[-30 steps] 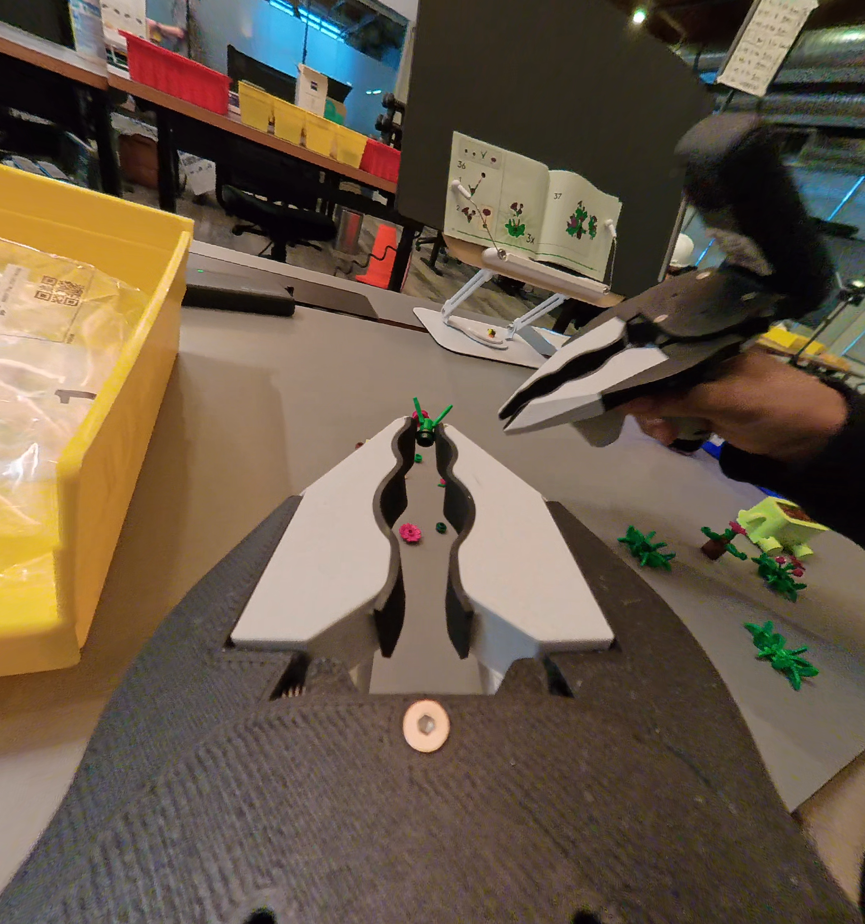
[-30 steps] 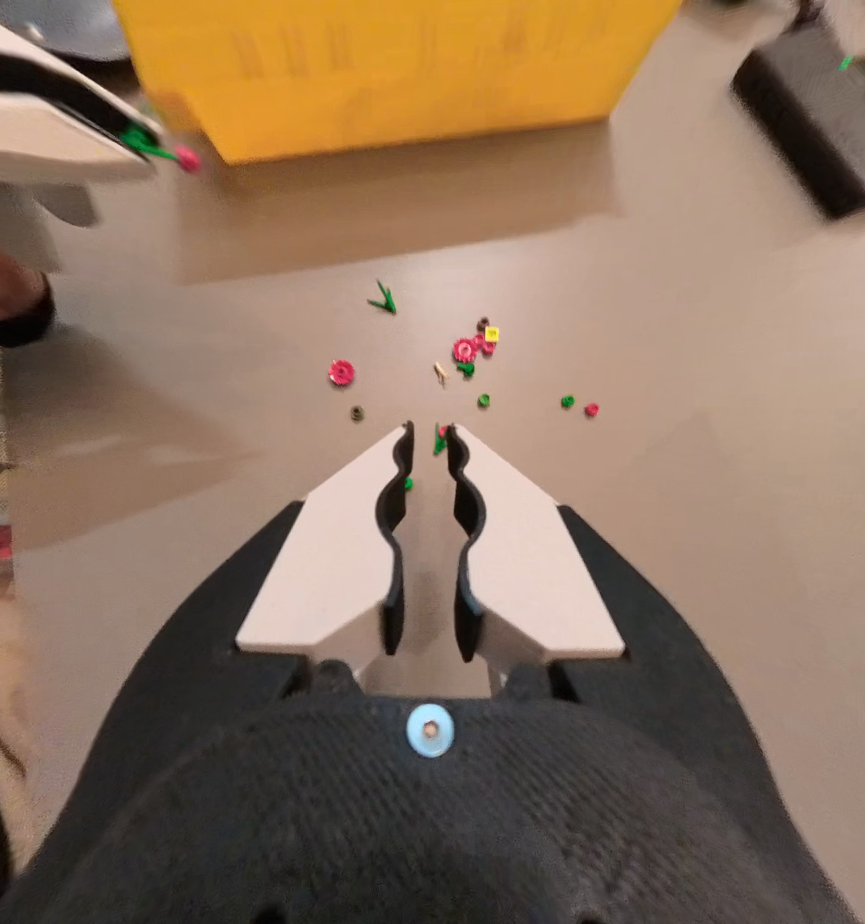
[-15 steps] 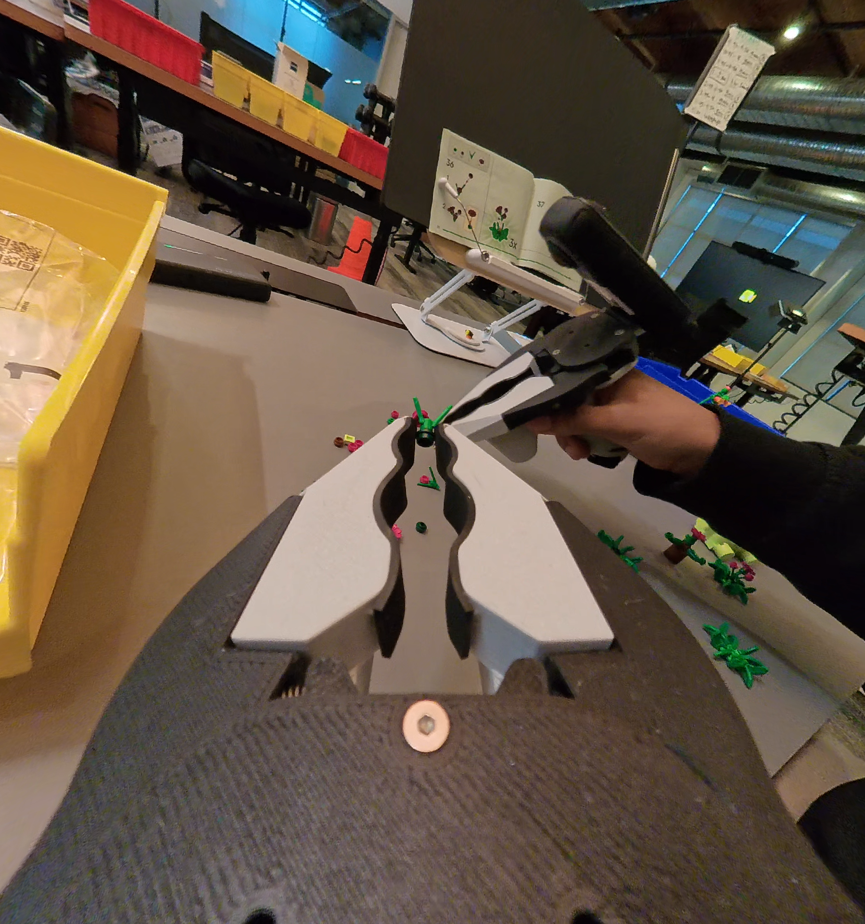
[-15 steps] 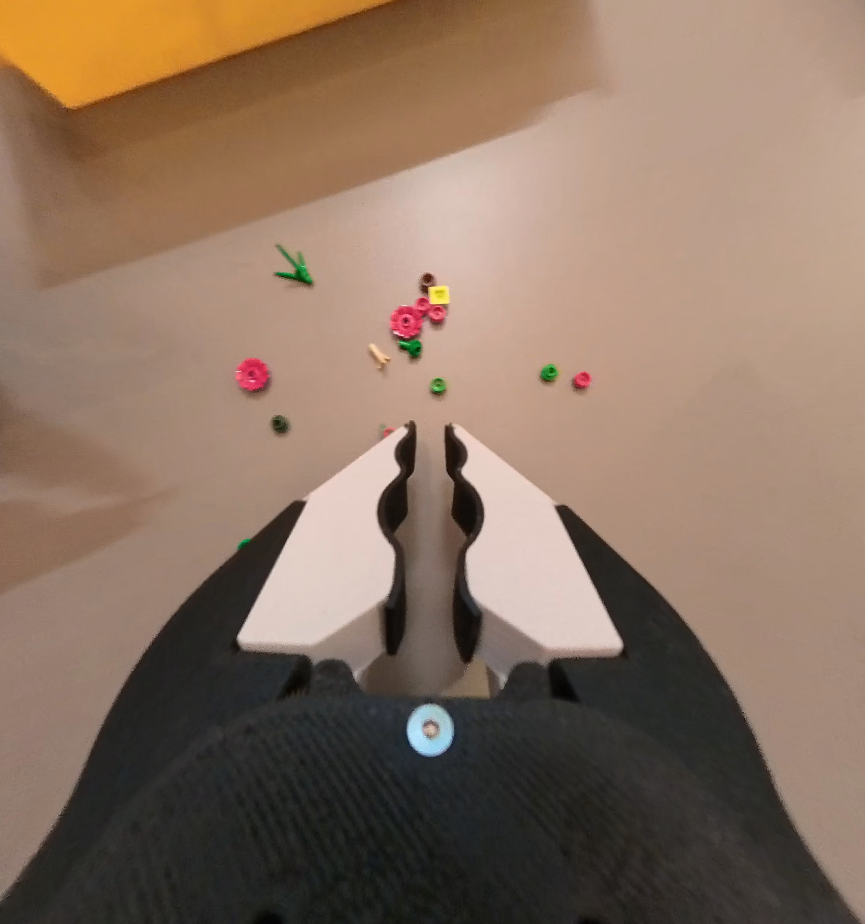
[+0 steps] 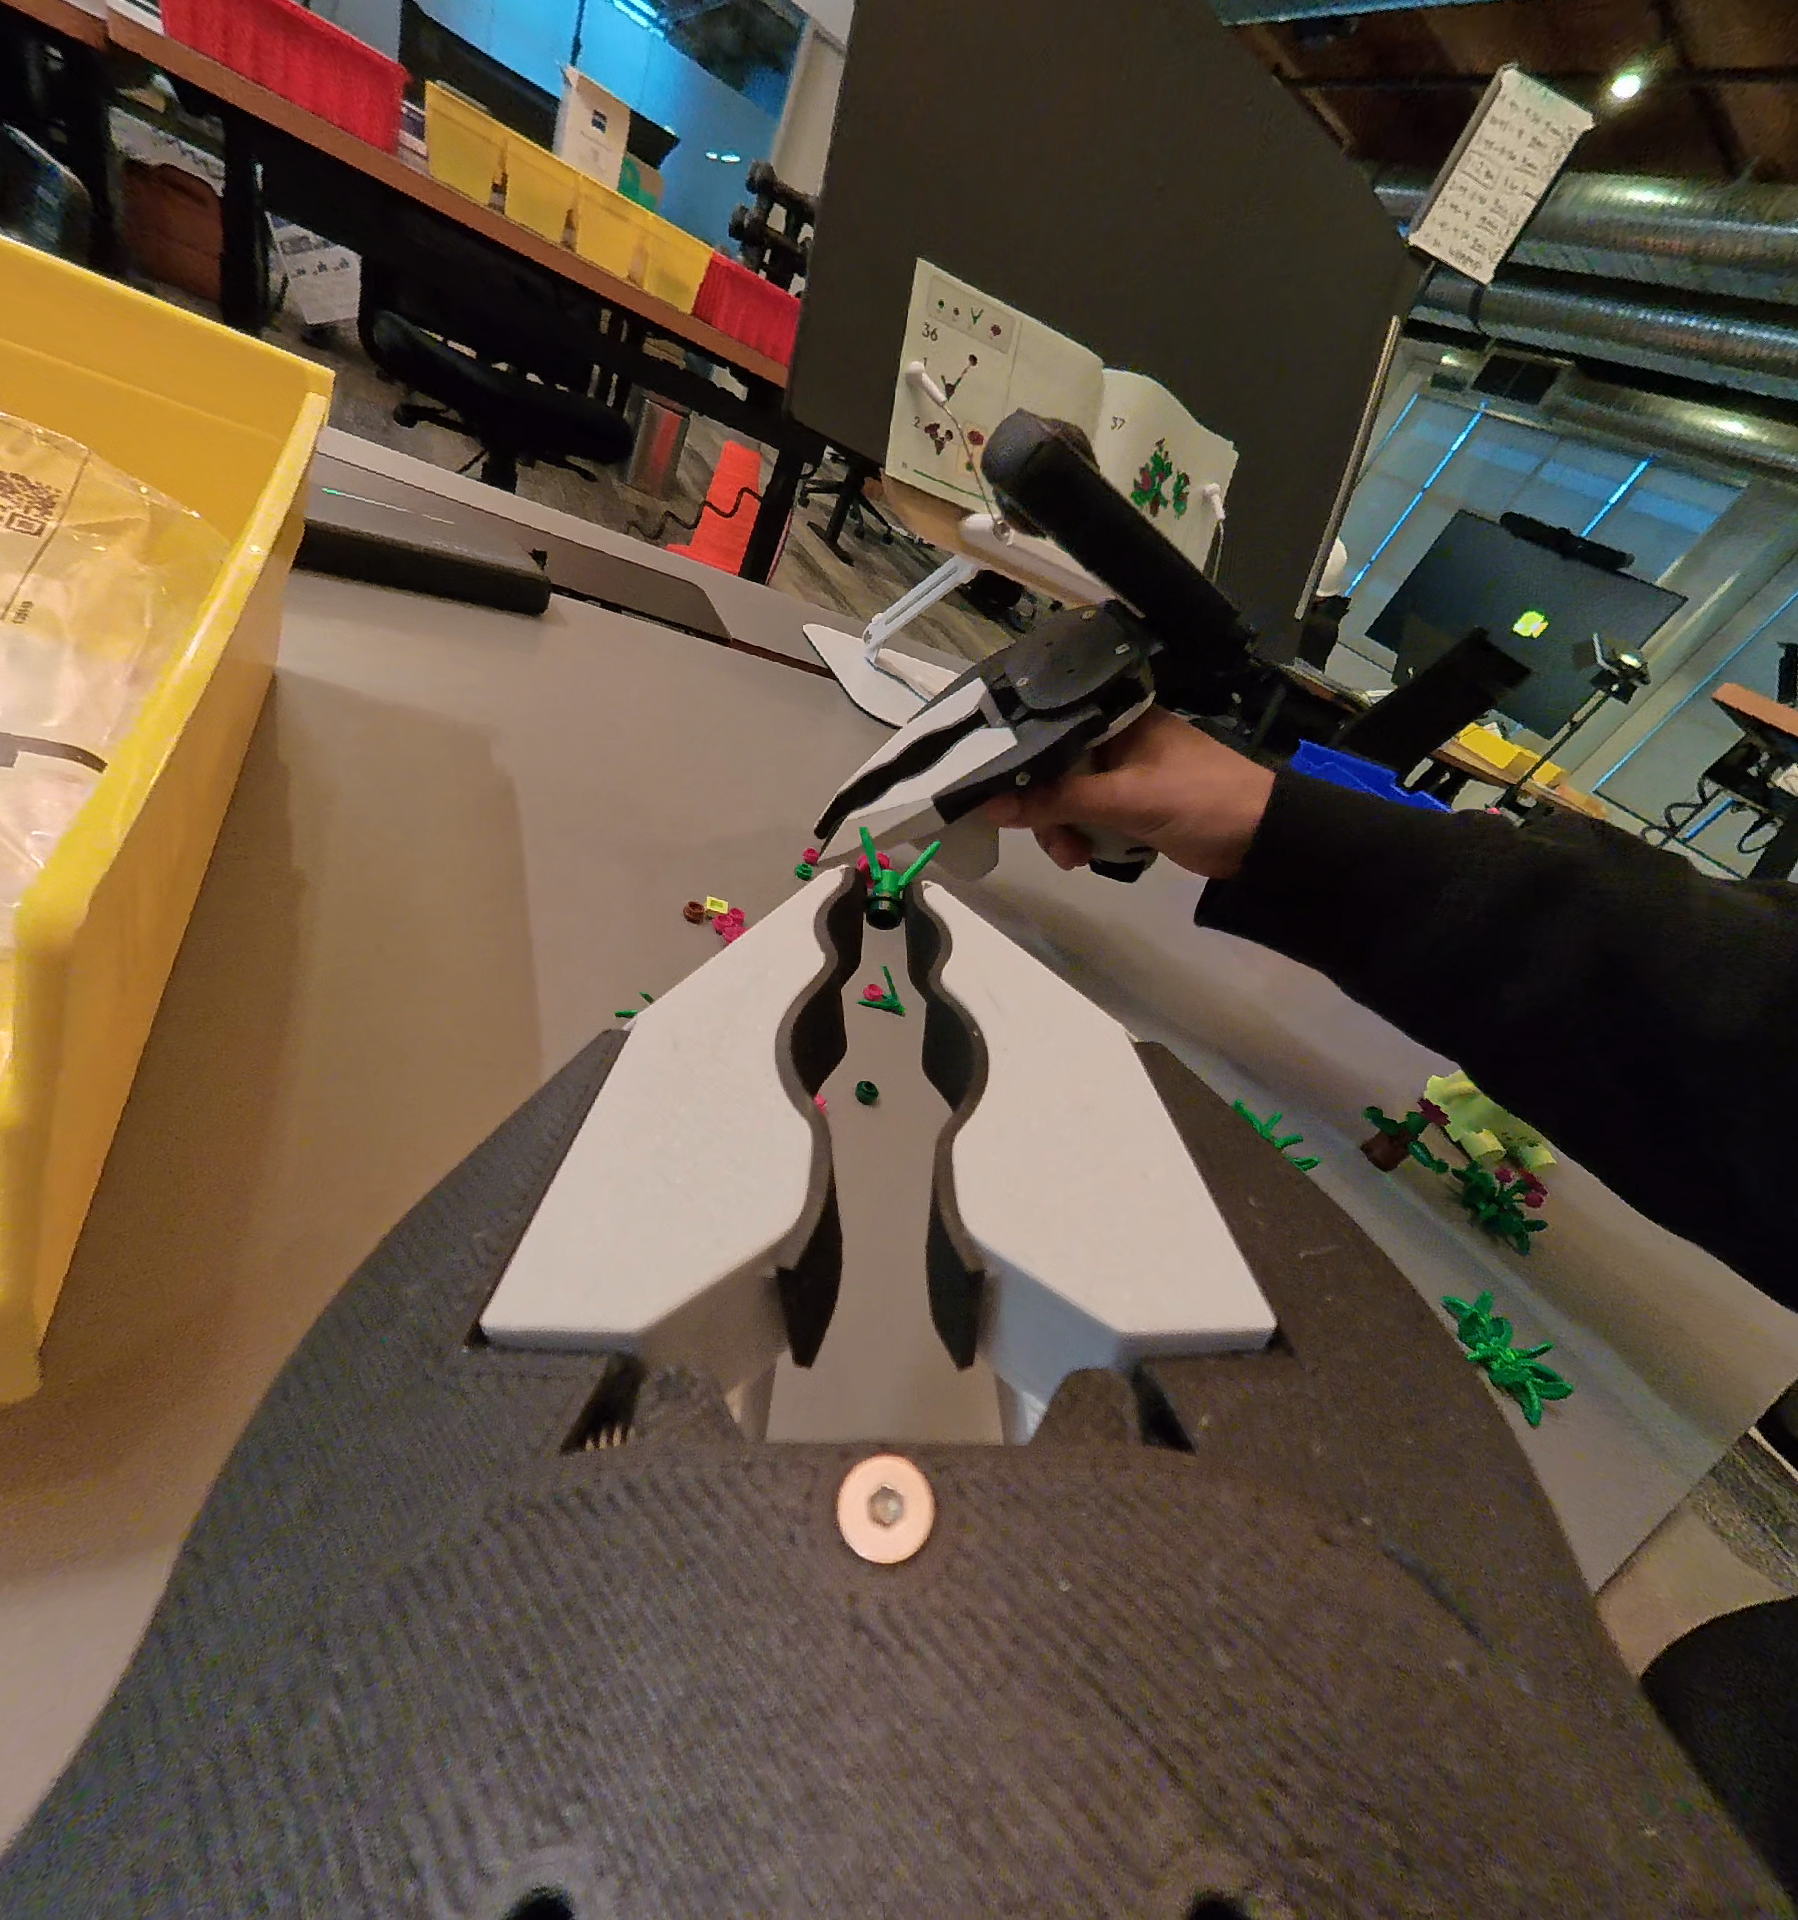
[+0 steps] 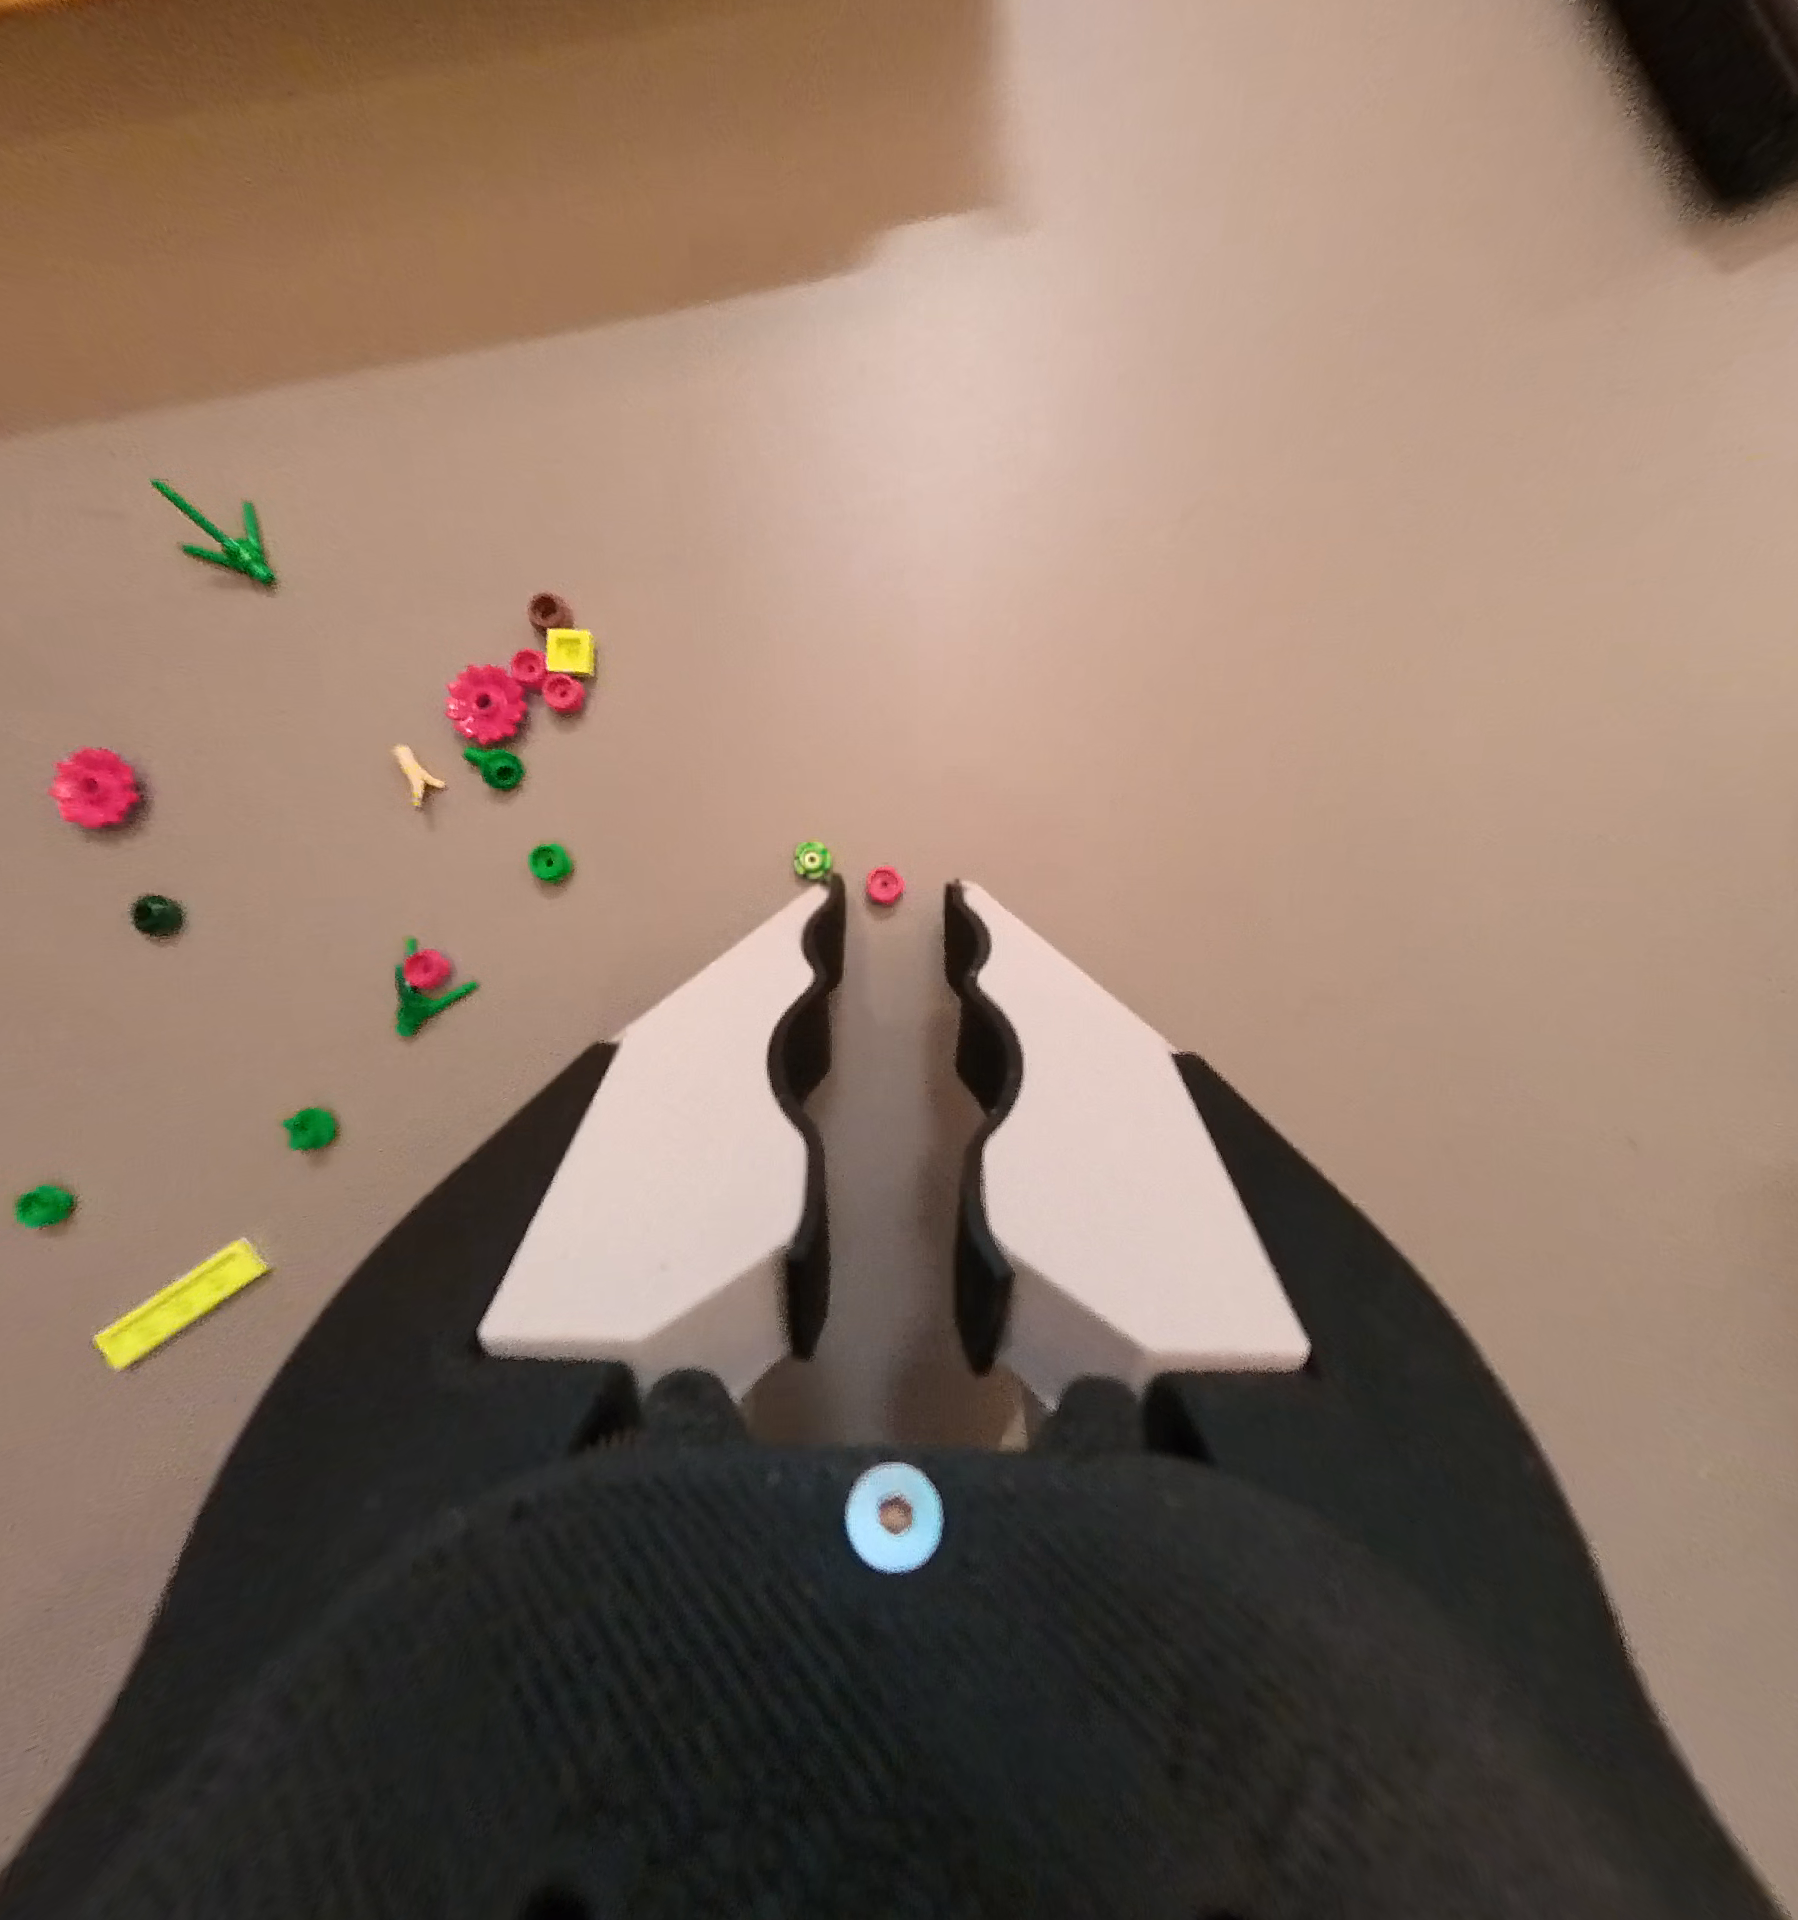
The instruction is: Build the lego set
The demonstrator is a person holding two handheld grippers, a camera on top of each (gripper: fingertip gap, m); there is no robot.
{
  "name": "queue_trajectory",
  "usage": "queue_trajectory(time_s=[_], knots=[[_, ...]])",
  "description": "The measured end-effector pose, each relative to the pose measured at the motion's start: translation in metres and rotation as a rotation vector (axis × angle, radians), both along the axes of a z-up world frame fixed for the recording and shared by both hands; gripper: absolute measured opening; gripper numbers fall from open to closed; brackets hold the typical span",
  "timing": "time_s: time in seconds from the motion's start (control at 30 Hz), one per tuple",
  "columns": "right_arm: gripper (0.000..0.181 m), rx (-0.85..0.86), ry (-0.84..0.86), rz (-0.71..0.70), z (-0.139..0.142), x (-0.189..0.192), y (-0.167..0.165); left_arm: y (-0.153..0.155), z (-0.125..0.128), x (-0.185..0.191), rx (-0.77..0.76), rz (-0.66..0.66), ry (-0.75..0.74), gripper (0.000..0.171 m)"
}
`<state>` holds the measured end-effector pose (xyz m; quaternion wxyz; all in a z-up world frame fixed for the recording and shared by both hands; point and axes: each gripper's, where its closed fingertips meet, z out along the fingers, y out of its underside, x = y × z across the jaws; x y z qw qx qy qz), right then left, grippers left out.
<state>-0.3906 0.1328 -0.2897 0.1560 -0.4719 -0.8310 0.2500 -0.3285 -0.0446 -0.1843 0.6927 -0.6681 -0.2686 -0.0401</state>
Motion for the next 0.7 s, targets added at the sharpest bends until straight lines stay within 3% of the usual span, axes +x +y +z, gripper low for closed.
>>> queue_trajectory(time_s=[0.27,0.37,0.47,0.57,0.7], knots=[[0.005,0.037,-0.022,0.034,-0.005,-0.001,-0.005,0.002,-0.002,0.0,-0.01,-0.006,-0.005,0.005],[0.005,-0.044,0.039,0.045,0.018,0.011,-0.024,0.006,-0.004,0.004,-0.015,-0.035,-0.01,0.005],[0.005,-0.317,0.136,0.061,0.067,0.041,-0.07,0.019,-0.002,0.022,-0.002,-0.146,-0.006,0.005],[0.005,-0.758,0.237,0.07,0.133,0.087,-0.115,0.033,0.007,0.048,0.043,-0.268,0.019,0.005],[0.005,-1.2,0.334,0.039,0.186,0.145,-0.129,0.05,0.024,0.088,0.12,-0.398,0.059,0.005]])
